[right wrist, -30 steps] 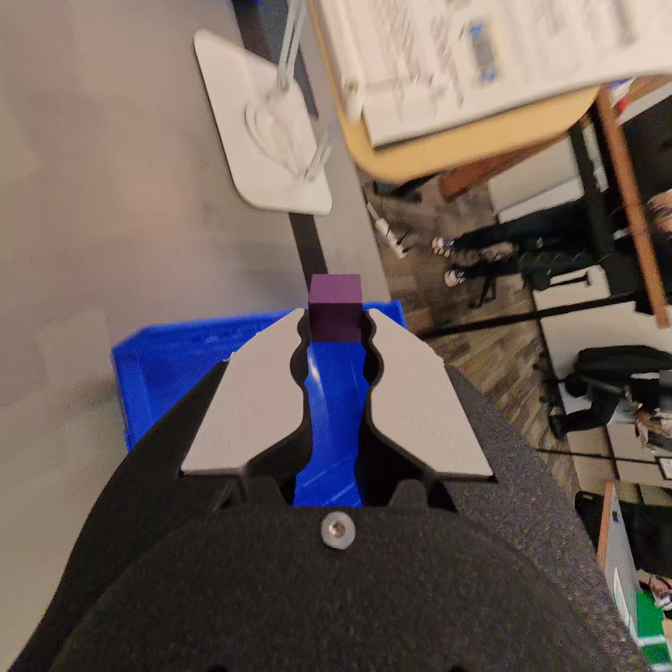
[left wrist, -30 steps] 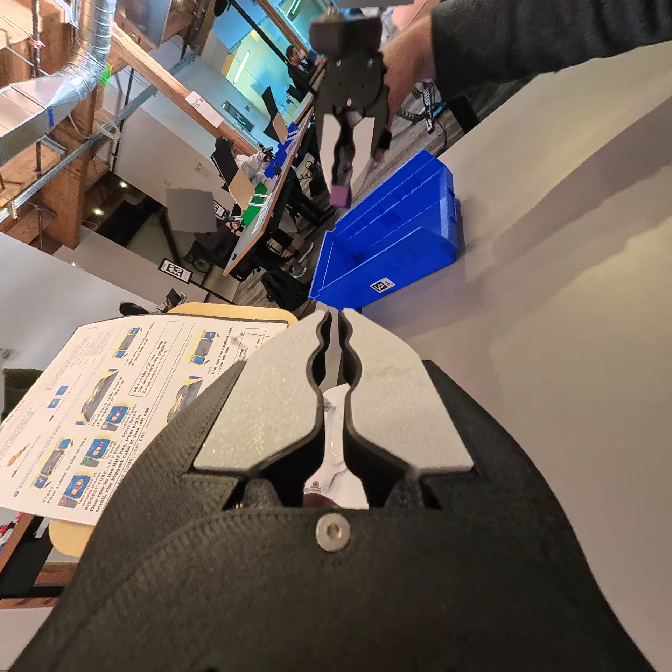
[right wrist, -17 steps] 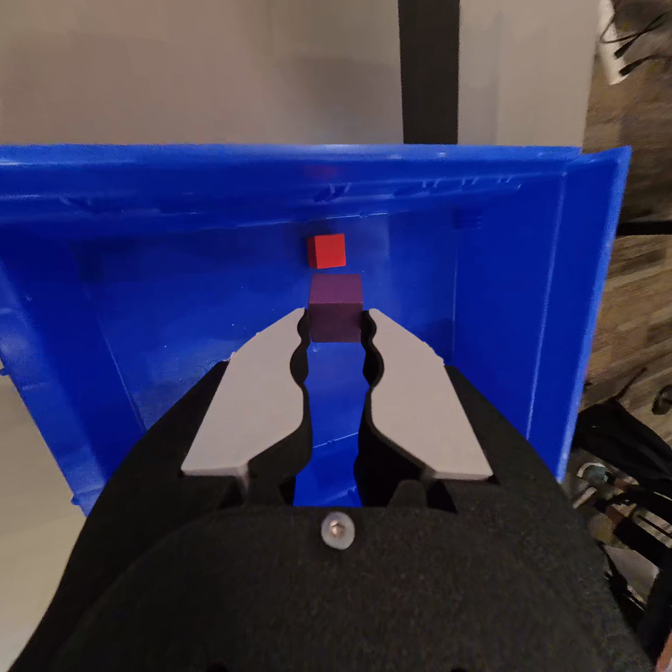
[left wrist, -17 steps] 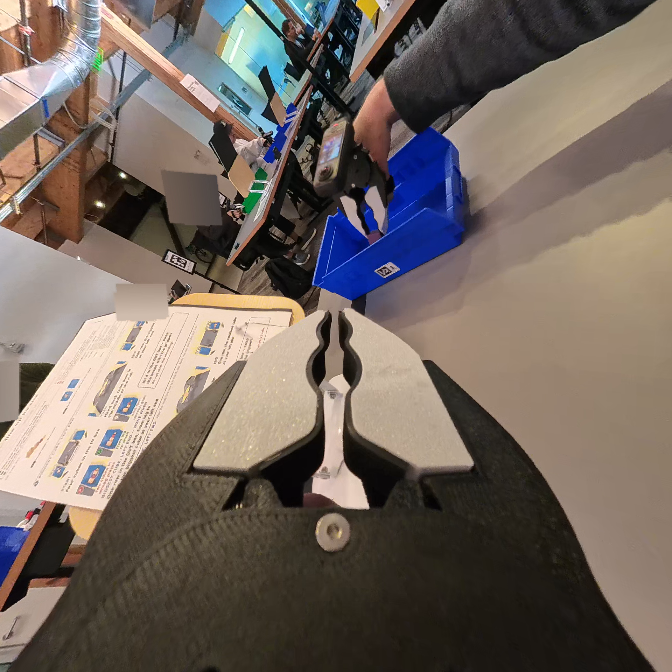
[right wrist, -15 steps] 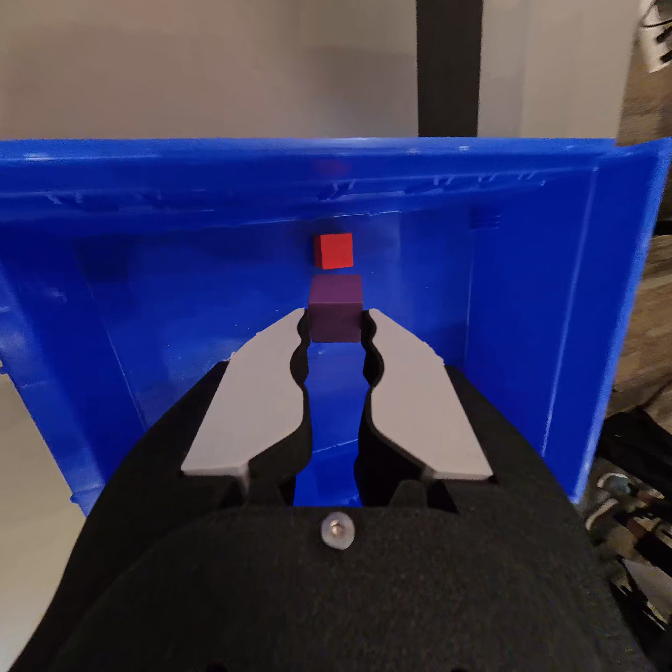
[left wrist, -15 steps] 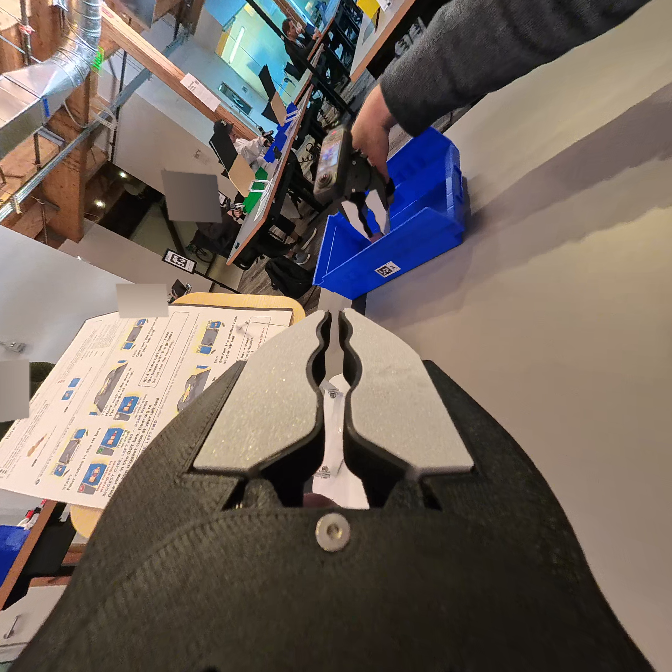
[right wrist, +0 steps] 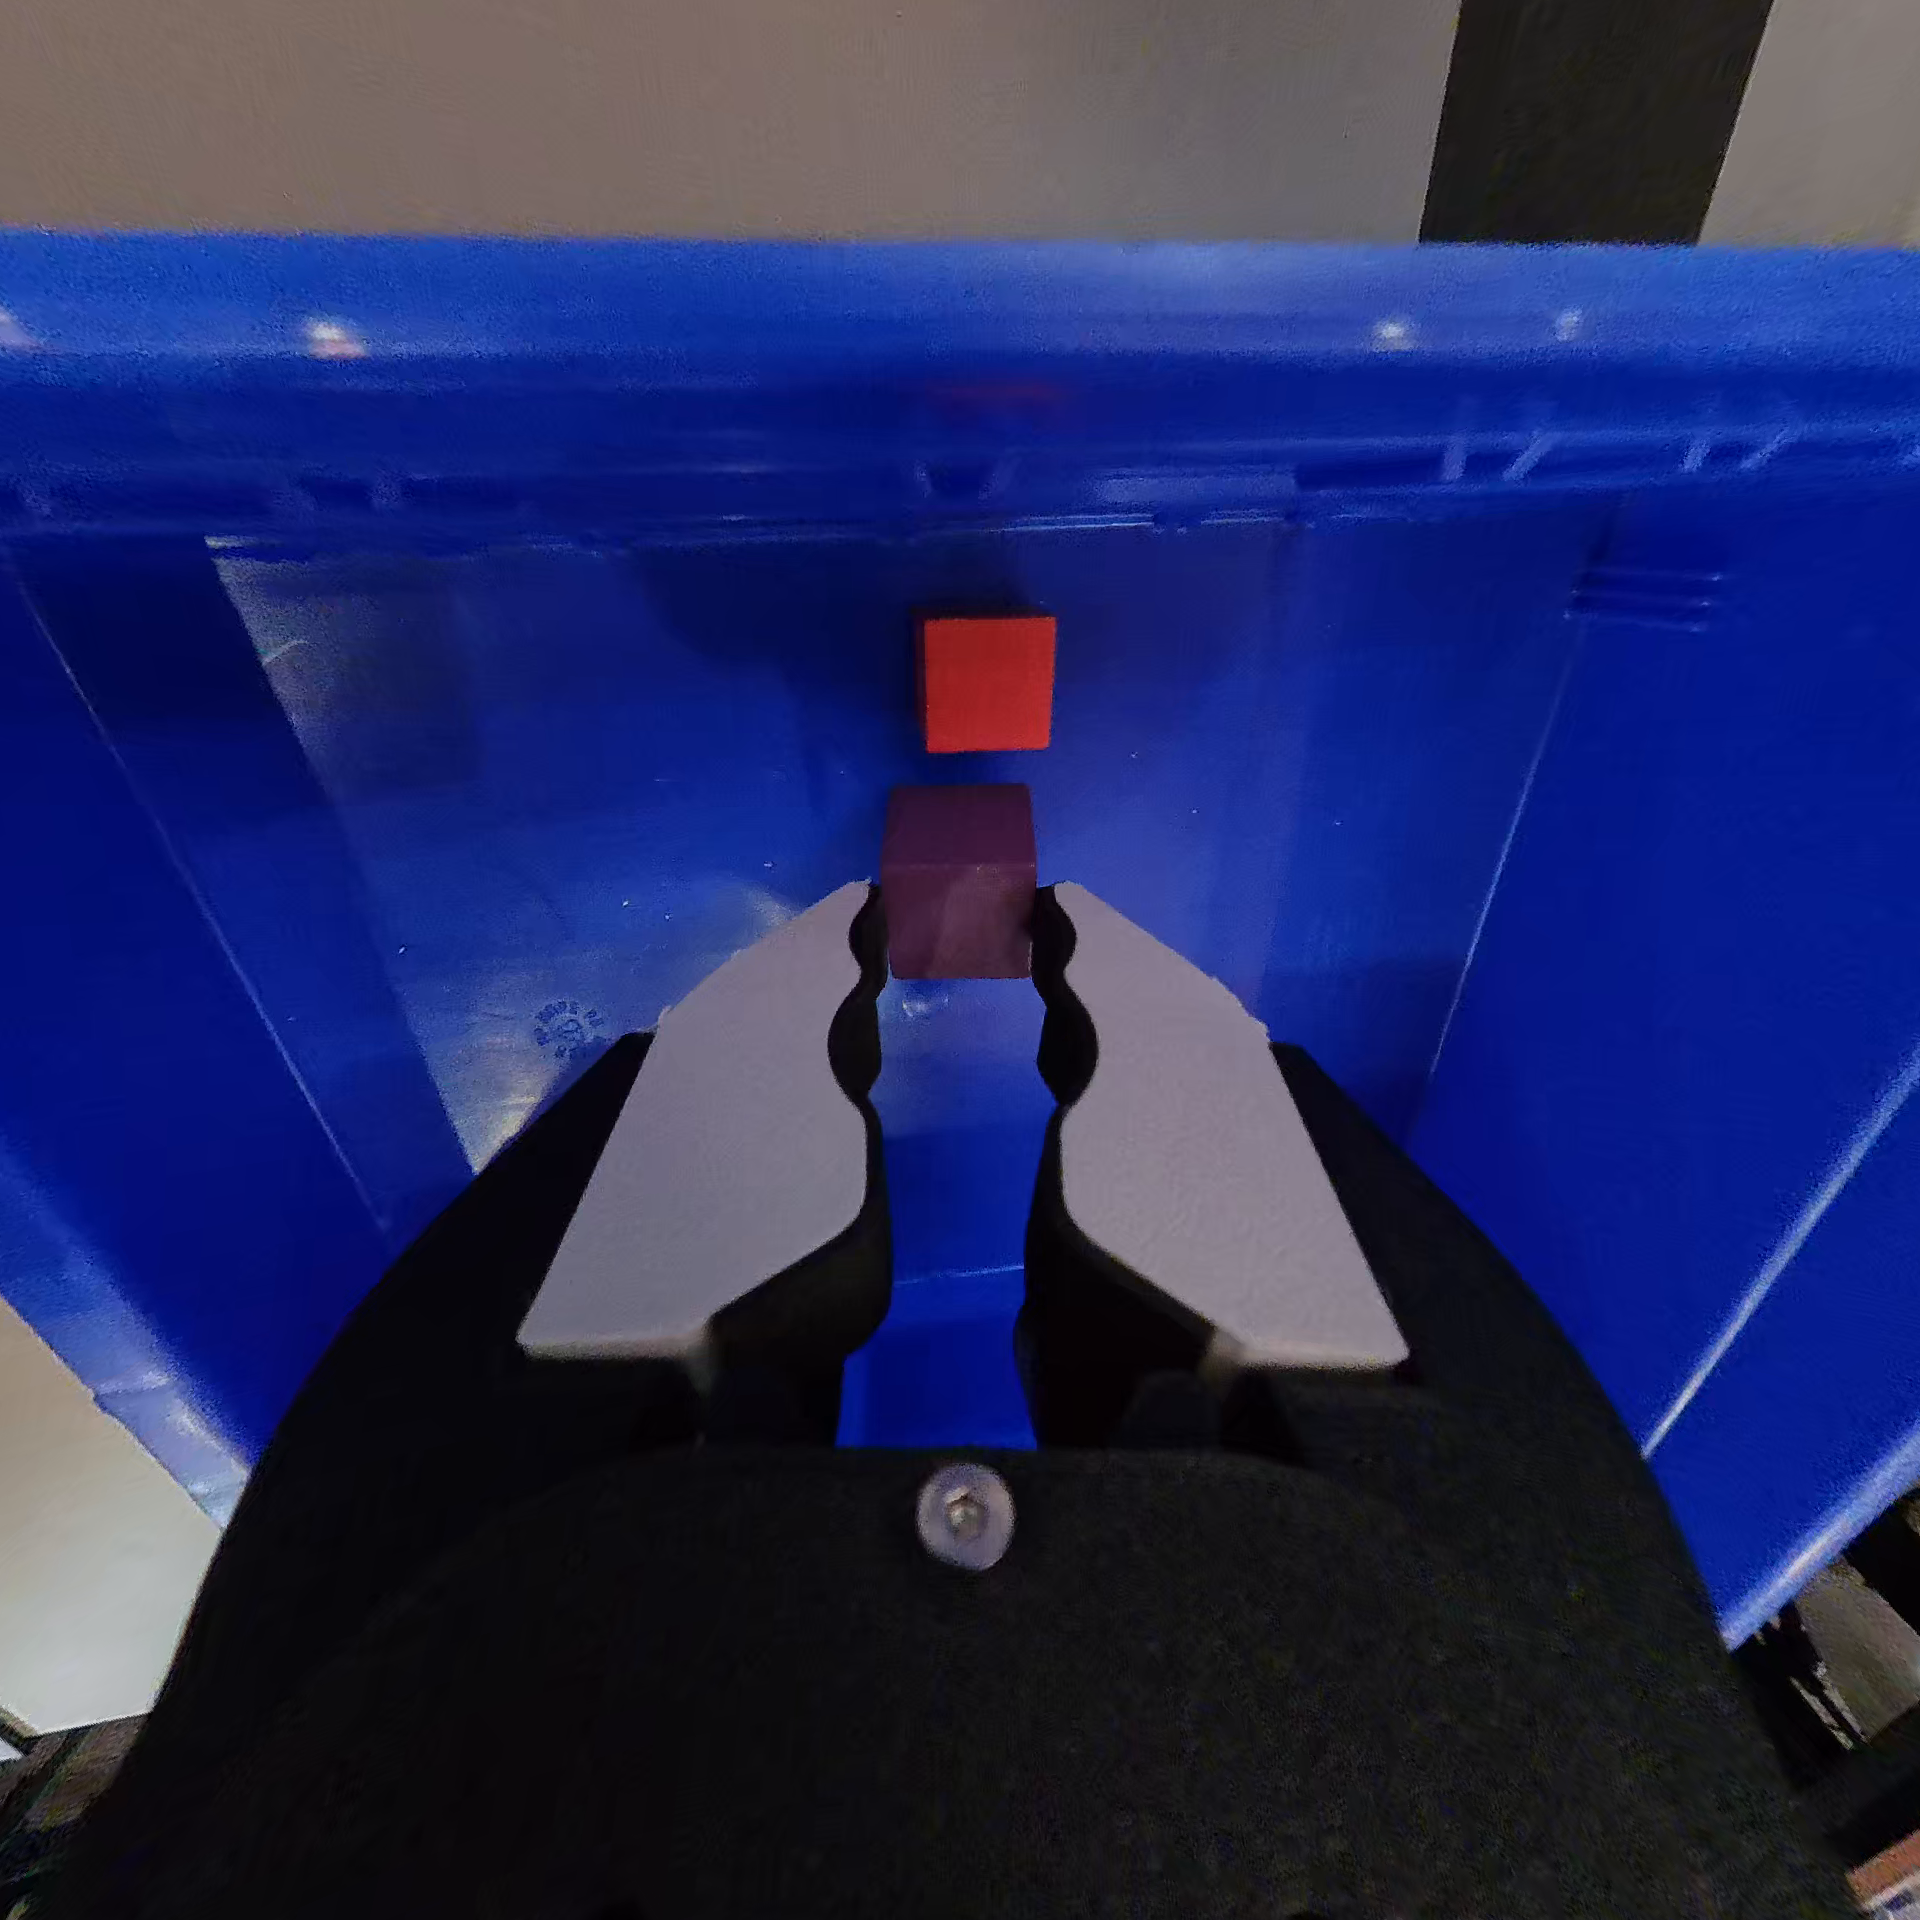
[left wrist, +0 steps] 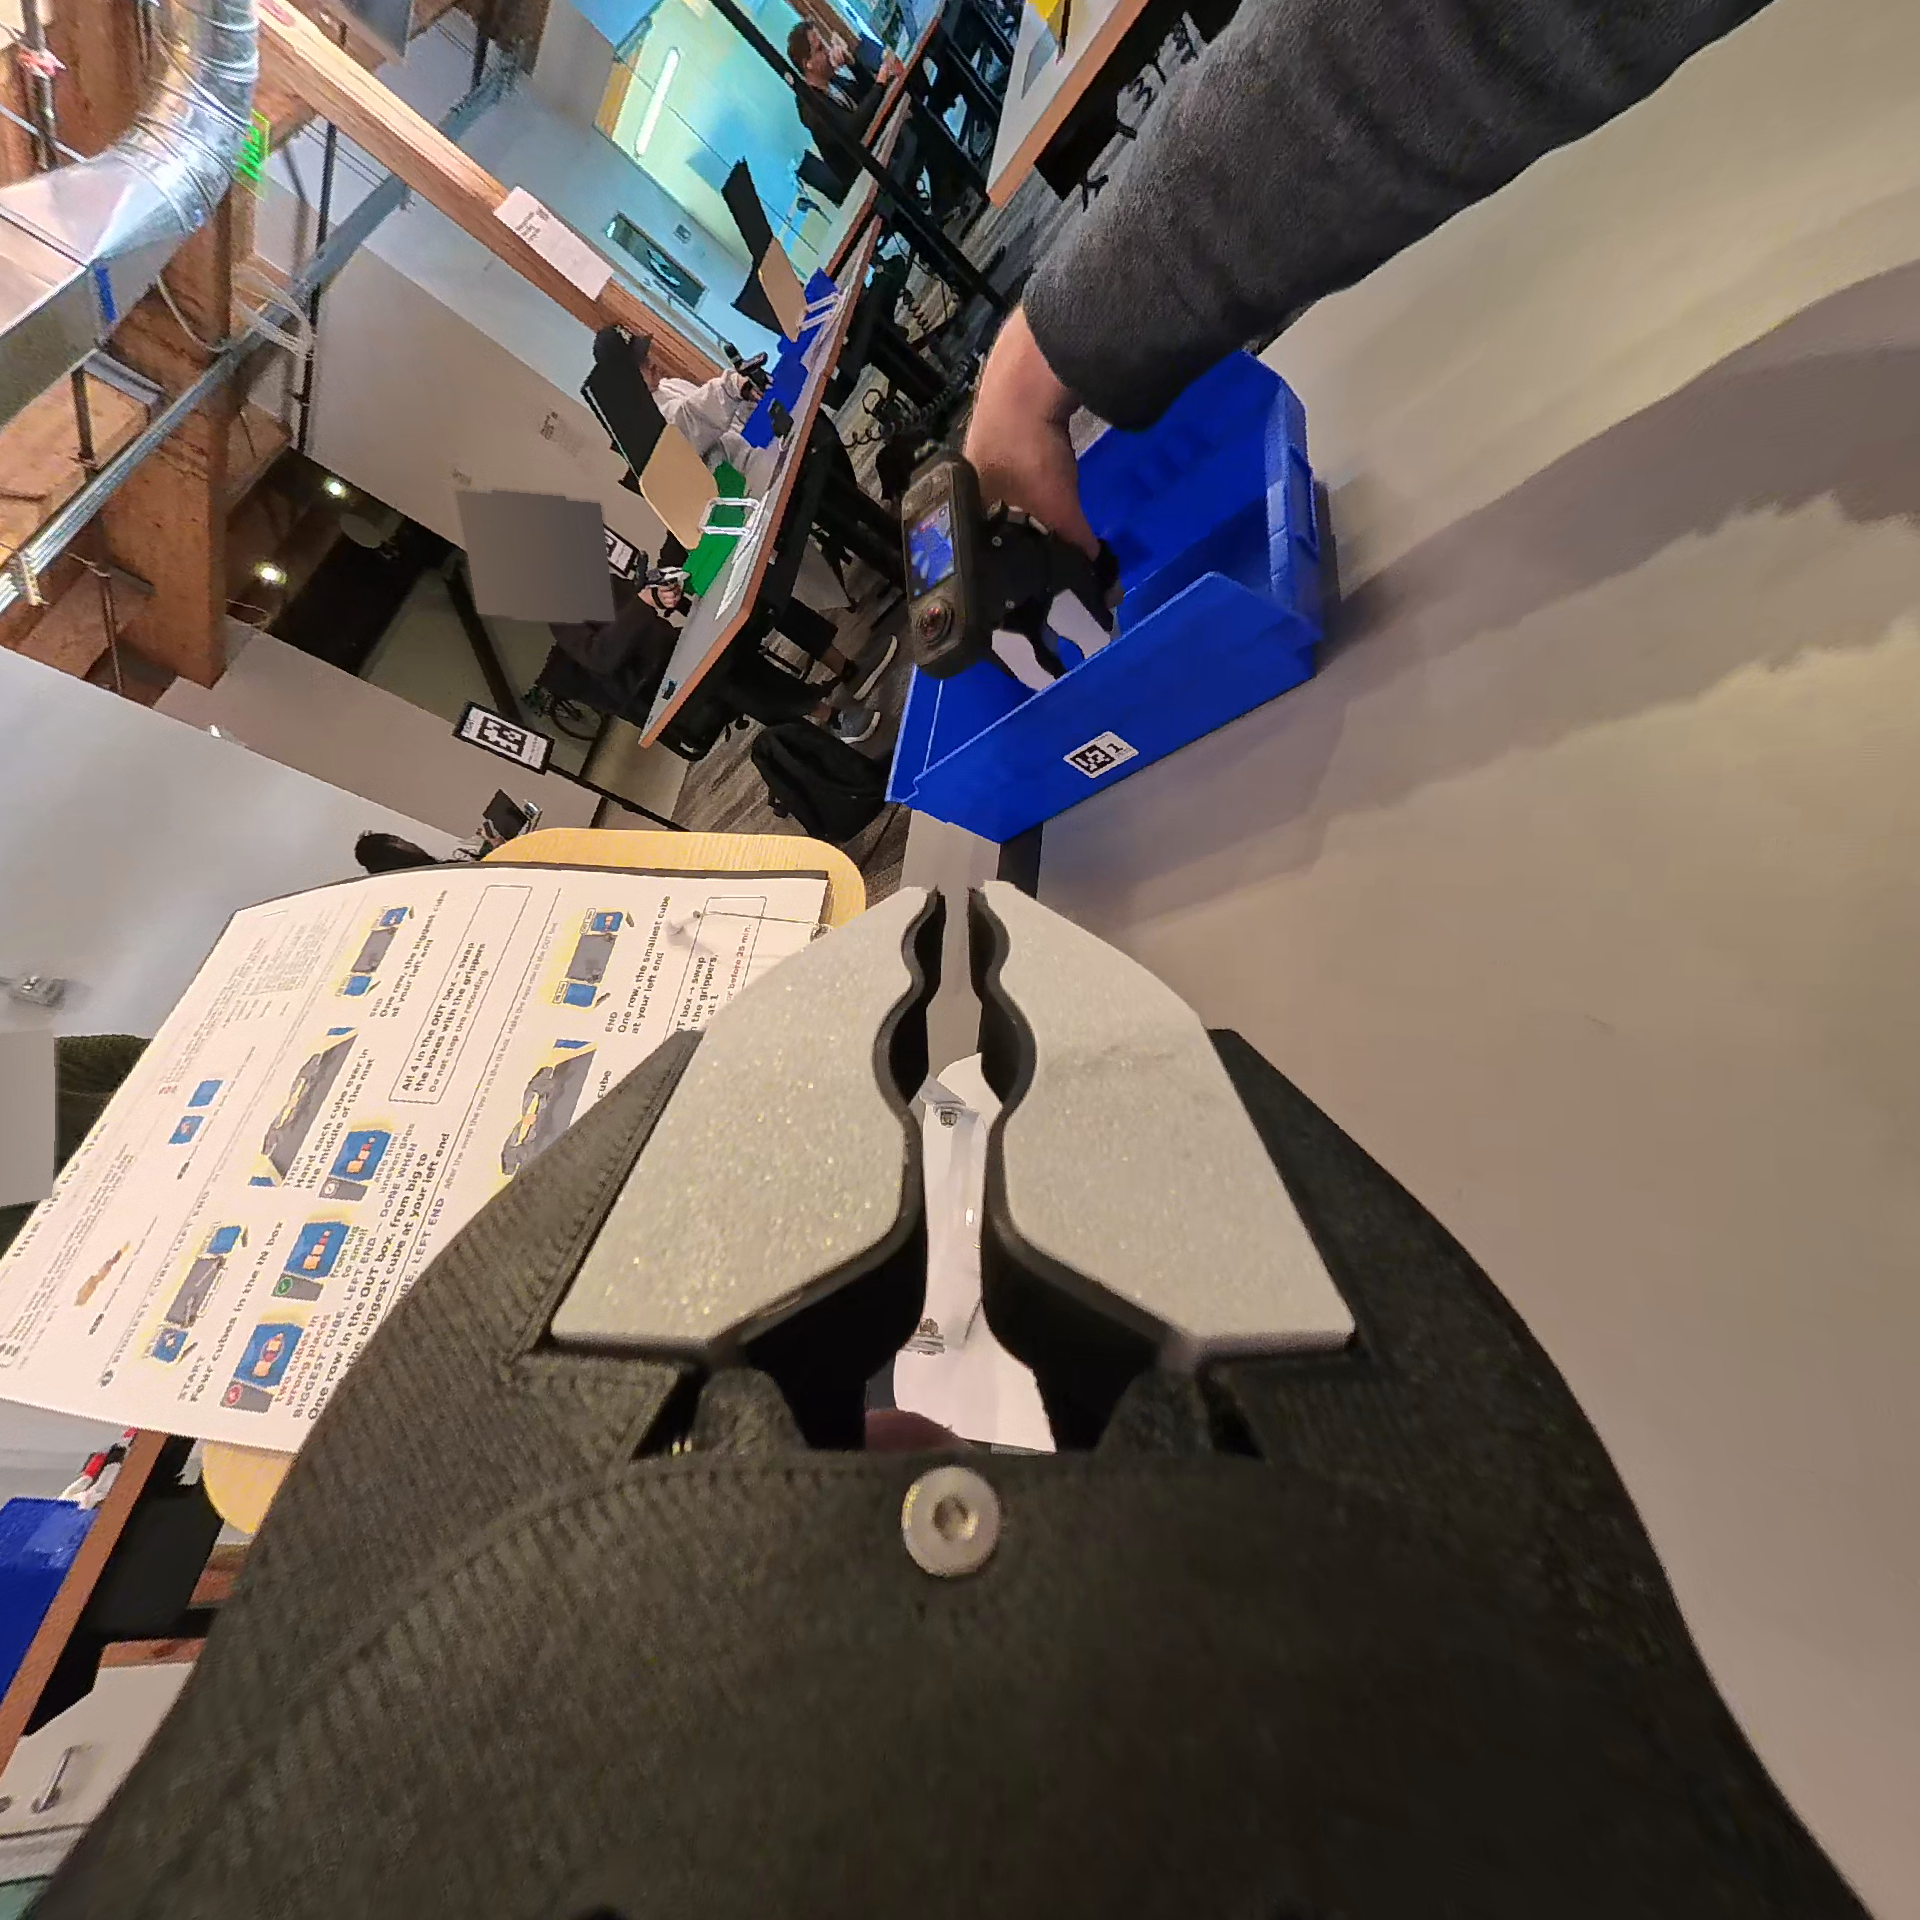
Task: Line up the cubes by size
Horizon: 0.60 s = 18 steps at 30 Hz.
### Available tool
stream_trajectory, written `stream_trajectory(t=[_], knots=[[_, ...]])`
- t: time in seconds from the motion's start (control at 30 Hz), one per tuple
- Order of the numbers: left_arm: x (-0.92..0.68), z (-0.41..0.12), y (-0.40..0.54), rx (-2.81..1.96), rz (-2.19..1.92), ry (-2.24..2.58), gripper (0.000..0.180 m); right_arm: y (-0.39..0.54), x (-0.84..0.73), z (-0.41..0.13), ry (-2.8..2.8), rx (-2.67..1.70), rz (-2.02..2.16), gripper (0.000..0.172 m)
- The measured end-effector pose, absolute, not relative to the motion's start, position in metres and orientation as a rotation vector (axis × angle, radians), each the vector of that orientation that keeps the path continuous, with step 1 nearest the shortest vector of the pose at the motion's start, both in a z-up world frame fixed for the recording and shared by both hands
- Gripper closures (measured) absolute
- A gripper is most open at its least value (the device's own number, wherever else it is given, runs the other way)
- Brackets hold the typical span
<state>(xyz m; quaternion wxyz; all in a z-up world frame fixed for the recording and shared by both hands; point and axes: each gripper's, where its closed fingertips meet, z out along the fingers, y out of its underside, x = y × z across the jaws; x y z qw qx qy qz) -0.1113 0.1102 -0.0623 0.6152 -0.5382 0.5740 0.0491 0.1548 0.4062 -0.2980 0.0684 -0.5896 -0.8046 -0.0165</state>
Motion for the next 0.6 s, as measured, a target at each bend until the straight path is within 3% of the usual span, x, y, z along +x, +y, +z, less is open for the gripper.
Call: stream_trajectory(t=[0.6], knots=[[-0.1107,-0.0643,0.1100,-1.242,0.112,1.334,0.176,0.4115,0.1501,-0.3029,-2.425,-1.782,-0.048,0.139]])
